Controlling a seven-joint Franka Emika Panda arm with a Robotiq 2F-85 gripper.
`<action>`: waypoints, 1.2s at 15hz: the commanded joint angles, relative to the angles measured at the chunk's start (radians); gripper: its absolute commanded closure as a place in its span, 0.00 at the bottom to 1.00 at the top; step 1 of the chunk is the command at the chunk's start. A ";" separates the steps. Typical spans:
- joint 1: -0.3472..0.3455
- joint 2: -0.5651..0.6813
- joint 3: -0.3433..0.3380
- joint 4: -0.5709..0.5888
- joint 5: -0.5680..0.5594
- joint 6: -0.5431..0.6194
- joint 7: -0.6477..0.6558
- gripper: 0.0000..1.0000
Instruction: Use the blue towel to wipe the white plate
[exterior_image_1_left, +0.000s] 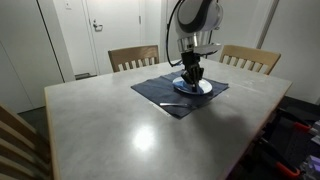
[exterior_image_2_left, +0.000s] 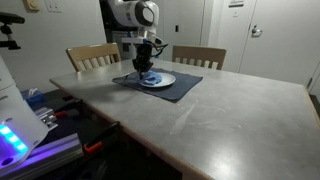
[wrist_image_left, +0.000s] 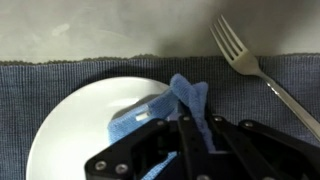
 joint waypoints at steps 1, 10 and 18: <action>-0.018 0.000 0.021 -0.016 0.037 0.066 -0.023 0.97; -0.017 0.049 0.004 0.011 0.038 0.215 0.024 0.97; 0.063 0.001 -0.010 0.075 -0.077 0.222 0.052 0.97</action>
